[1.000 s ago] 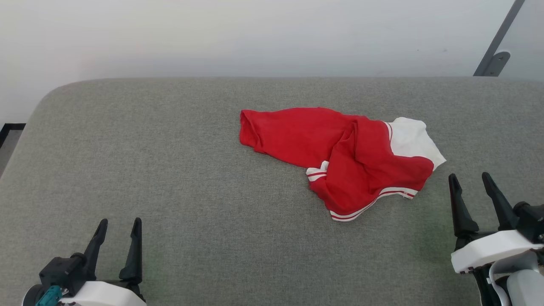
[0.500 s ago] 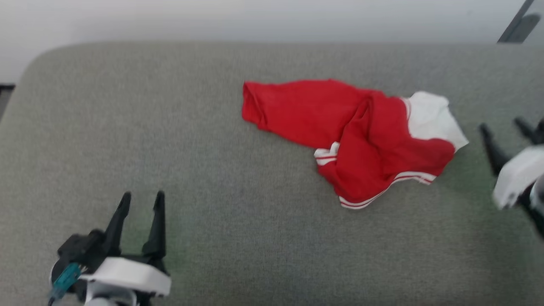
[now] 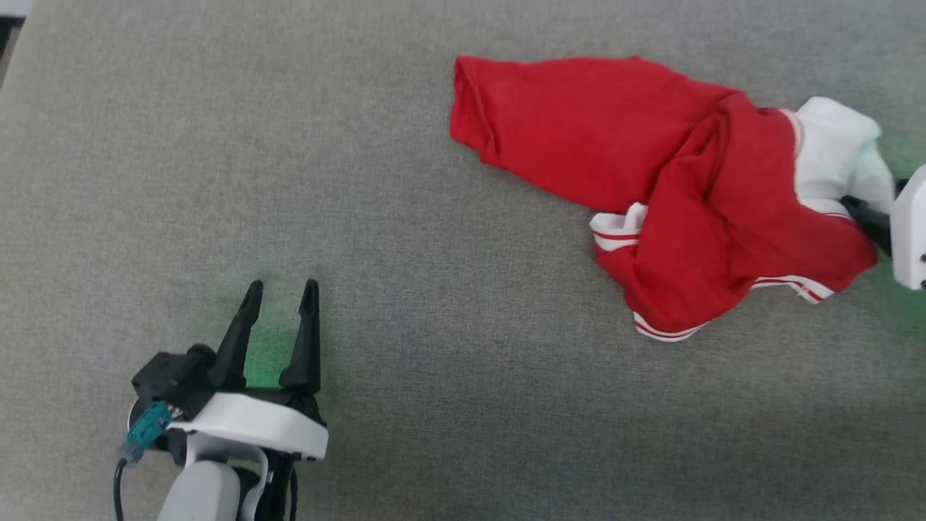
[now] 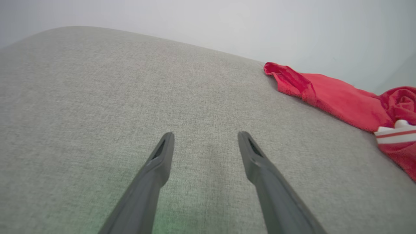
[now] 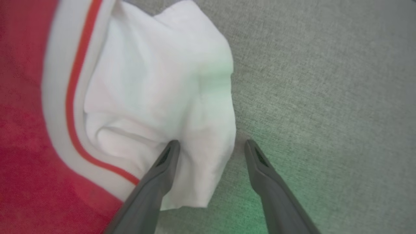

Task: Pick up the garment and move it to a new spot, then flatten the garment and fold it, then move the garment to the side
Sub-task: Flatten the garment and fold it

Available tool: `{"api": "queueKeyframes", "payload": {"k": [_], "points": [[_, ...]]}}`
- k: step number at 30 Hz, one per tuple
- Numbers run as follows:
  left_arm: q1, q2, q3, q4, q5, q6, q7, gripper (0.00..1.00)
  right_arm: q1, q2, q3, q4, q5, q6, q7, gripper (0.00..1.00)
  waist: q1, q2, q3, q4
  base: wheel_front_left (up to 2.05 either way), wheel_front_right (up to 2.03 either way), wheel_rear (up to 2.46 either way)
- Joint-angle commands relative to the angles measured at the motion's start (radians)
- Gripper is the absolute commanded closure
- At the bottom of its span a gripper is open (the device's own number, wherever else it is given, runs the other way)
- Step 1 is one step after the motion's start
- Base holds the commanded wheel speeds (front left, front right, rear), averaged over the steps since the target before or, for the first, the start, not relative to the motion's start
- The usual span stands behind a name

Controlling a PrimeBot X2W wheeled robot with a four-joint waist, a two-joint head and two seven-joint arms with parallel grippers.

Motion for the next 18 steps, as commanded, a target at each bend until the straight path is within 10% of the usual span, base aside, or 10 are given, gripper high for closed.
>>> {"api": "queueKeyframes", "payload": {"k": [1, 6, 8, 18], "points": [[-0.027, -0.005, -0.005, 0.002, -0.013, -0.002, -0.005, 0.0, -0.003, -0.014, 0.051, 0.004, 0.04, 0.0, 0.053, 0.0, 0.0, 0.0, 0.034, 0.02, 0.0, 0.0, 0.0], [-0.052, -0.006, -0.009, 0.015, -0.018, -0.002, -0.005, 0.0, 0.009, -0.022, 0.139, -0.01, 0.147, 0.002, 0.154, 0.11, 0.0, 0.0, 0.056, 0.021, 0.0, 0.0, 0.0], [-0.061, -0.006, -0.011, 0.018, -0.021, -0.002, -0.005, 0.0, -0.005, -0.033, 0.153, -0.019, 0.16, 0.002, 0.142, 1.0, 0.0, 0.0, 0.061, 0.015, 0.0, 0.0, 0.0], [-0.064, 0.008, -0.013, 0.02, -0.022, -0.002, -0.005, 0.0, -0.026, -0.13, 0.017, 0.04, 0.211, -0.002, -0.09, 1.0, 0.0, 0.0, 0.042, -0.028, 0.0, 0.0, 0.0]]}}
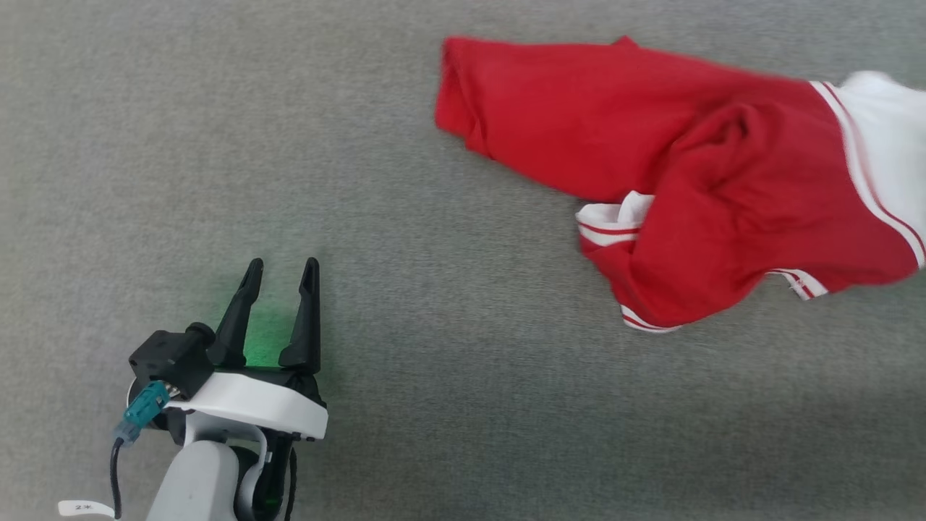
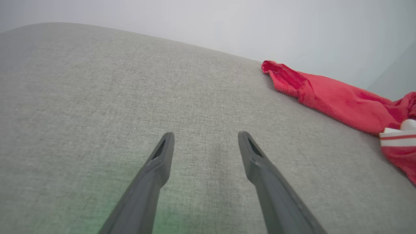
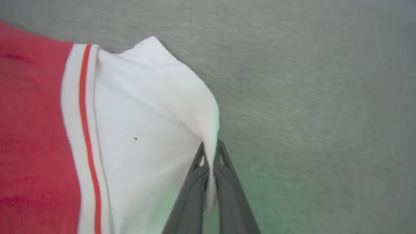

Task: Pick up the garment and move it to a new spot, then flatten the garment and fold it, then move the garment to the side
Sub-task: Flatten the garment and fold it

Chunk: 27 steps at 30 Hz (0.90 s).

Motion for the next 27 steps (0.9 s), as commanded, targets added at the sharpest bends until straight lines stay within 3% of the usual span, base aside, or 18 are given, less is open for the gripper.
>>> {"api": "queueKeyframes", "payload": {"k": [1, 9, 18, 19, 20, 21, 27], "points": [[-0.004, 0.006, 0.001, -0.004, -0.005, -0.002, -0.005, 0.0, 0.029, -0.021, -0.016, 0.015, 0.006, -0.004, -0.026, 1.0, 0.0, 0.0, -0.008, -0.013, 0.0, 0.0, 0.0], [0.001, 0.034, -0.01, -0.019, -0.006, -0.002, -0.005, 0.0, 0.108, -0.097, -0.157, 0.162, 0.029, -0.003, -0.158, 1.0, 0.0, 0.0, -0.013, -0.064, 0.0, 0.0, 0.0], [-0.021, 0.074, -0.047, -0.011, -0.012, -0.002, -0.005, 0.0, 0.087, -0.029, -0.232, 0.325, -0.039, -0.003, -0.285, 1.0, 0.0, 0.0, -0.019, -0.095, 0.0, 0.0, 0.0], [-0.024, 0.081, -0.055, -0.011, -0.017, -0.002, -0.005, 0.0, 0.082, -0.013, -0.236, 0.332, -0.046, -0.003, -0.302, 0.95, 0.0, 0.0, -0.023, -0.098, 0.0, 0.0, 0.0], [-0.027, 0.09, -0.061, -0.012, -0.021, -0.002, -0.005, 0.0, 0.082, 0.002, -0.237, 0.336, -0.053, -0.003, -0.318, 0.59, 0.0, 0.0, -0.028, -0.101, 0.0, 0.0, 0.0], [-0.031, 0.1, -0.07, -0.013, -0.028, -0.002, -0.005, 0.0, 0.085, 0.016, -0.237, 0.335, -0.058, -0.003, -0.335, 0.0, 0.0, 0.0, -0.036, -0.105, 0.0, 0.0, 0.0], [-0.114, 0.209, -0.191, -0.049, -0.1, -0.002, -0.005, 0.0, 0.158, 0.017, -0.236, 0.262, -0.053, -0.003, -0.471, 0.0, 0.0, 0.0, -0.078, -0.122, 0.0, 0.0, 0.0]]}}
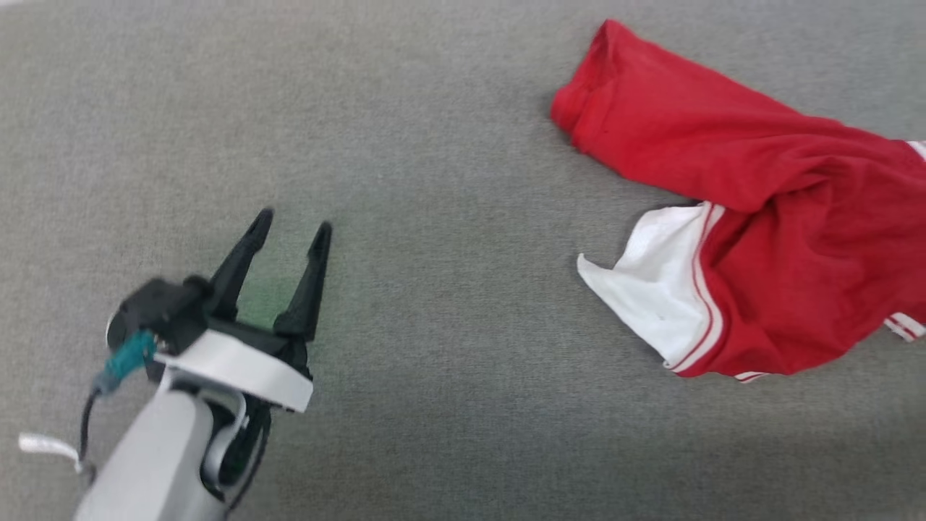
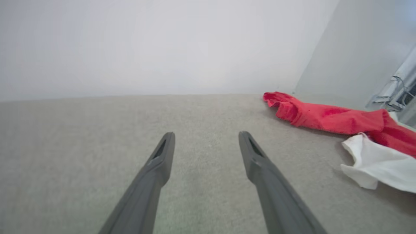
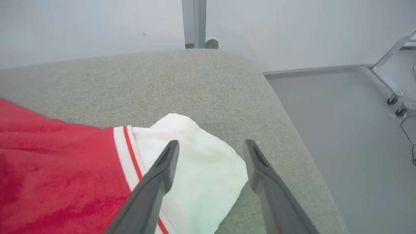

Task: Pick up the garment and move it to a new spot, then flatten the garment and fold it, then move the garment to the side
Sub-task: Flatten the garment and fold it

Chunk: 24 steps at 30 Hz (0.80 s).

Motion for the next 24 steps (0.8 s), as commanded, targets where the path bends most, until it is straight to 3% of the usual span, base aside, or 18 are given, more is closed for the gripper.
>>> {"api": "queueKeyframes", "payload": {"k": [1, 5, 10, 15, 24], "points": [[-0.042, 0.04, -0.047, -0.009, -0.037, -0.002, -0.005, 0.0, 0.031, -0.007, 0.005, -0.03, -0.003, 0.0, -0.046, 0.0, 0.0, 0.0, -0.016, -0.015, 0.0, 0.0, 0.0], [-0.168, 0.154, -0.243, -0.047, -0.177, -0.002, 0.114, 0.0, 0.092, 0.018, -0.011, -0.102, 0.02, 0.0, -0.151, 0.0, 0.0, 0.0, -0.037, -0.051, 0.0, 0.0, 0.0], [-0.351, 0.244, -0.476, -0.096, -0.438, -0.002, 0.42, 0.0, 0.14, 0.087, -0.038, -0.187, 0.026, 0.0, -0.224, 0.0, 0.0, 0.0, -0.041, -0.122, 0.0, 0.0, 0.0], [-0.531, 0.237, -0.61, -0.043, -0.609, 0.0, 0.639, 0.0, 0.186, 0.145, -0.067, -0.276, -0.006, 0.0, -0.245, 0.0, 0.0, 0.0, -0.005, -0.21, 0.0, 0.0, 0.0], [-0.759, 0.171, -0.733, 0.186, -0.741, 0.0, 0.886, 0.0, 0.218, 0.25, -0.128, -0.373, -0.081, 0.0, -0.244, 0.0, 0.0, 0.0, 0.086, -0.35, 0.0, 0.0, 0.0]]}}
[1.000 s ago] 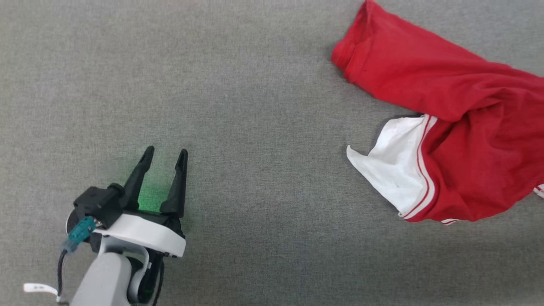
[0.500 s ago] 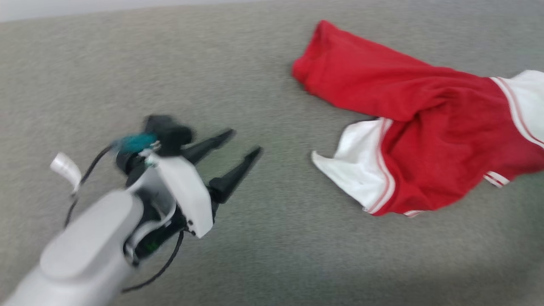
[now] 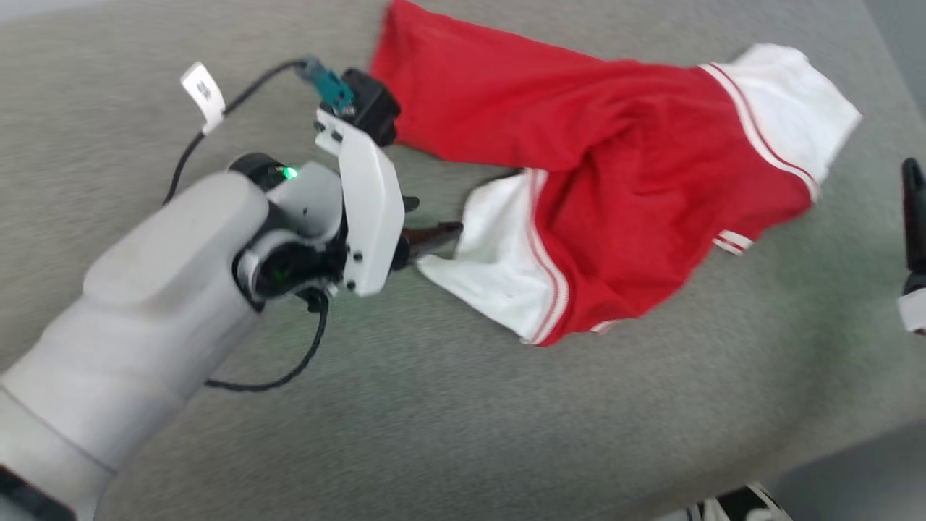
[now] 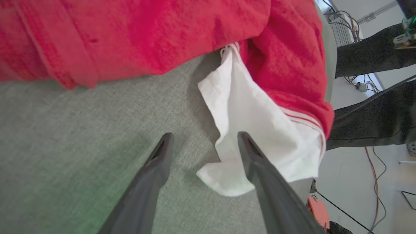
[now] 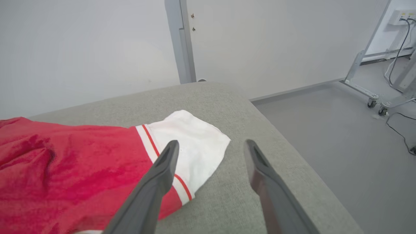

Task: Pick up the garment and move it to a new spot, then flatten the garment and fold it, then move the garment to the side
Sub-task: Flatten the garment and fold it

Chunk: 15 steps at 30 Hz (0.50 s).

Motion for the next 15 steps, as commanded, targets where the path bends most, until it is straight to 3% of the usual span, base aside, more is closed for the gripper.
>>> {"api": "queueKeyframes", "payload": {"k": [1, 10, 11, 13, 15], "points": [[-0.011, -0.002, -0.004, 0.018, -0.011, 0.001, 0.013, 0.0, 0.009, 0.015, -0.003, -0.006, -0.007, 0.0, -0.001, 0.0, 0.0, 0.0, 0.041, -0.048, 0.0, 0.0, 0.0], [-0.03, -0.033, -0.068, 0.101, -0.089, 0.002, 0.082, 0.0, 0.034, 0.085, -0.033, -0.023, -0.048, 0.0, 0.015, 0.0, 0.0, 0.0, 0.066, -0.091, 0.0, 0.0, 0.0], [-0.028, -0.036, -0.073, 0.103, -0.095, 0.002, 0.08, 0.09, 0.034, 0.089, -0.037, -0.025, -0.05, 0.0, 0.015, 0.0, 0.0, 0.0, 0.067, -0.091, 0.0, 0.0, 0.0], [-0.024, -0.041, -0.079, 0.101, -0.115, 0.002, 0.073, 1.0, 0.03, 0.095, -0.045, -0.029, -0.058, 0.0, 0.017, 0.0, 0.0, 0.0, 0.065, -0.088, 0.0, 0.0, 0.0], [-0.026, -0.044, -0.08, 0.104, -0.12, 0.002, 0.058, 1.0, 0.03, 0.097, -0.054, -0.032, -0.066, 0.0, 0.024, 0.0, 0.0, 0.0, 0.059, -0.078, 0.0, 0.0, 0.0]]}}
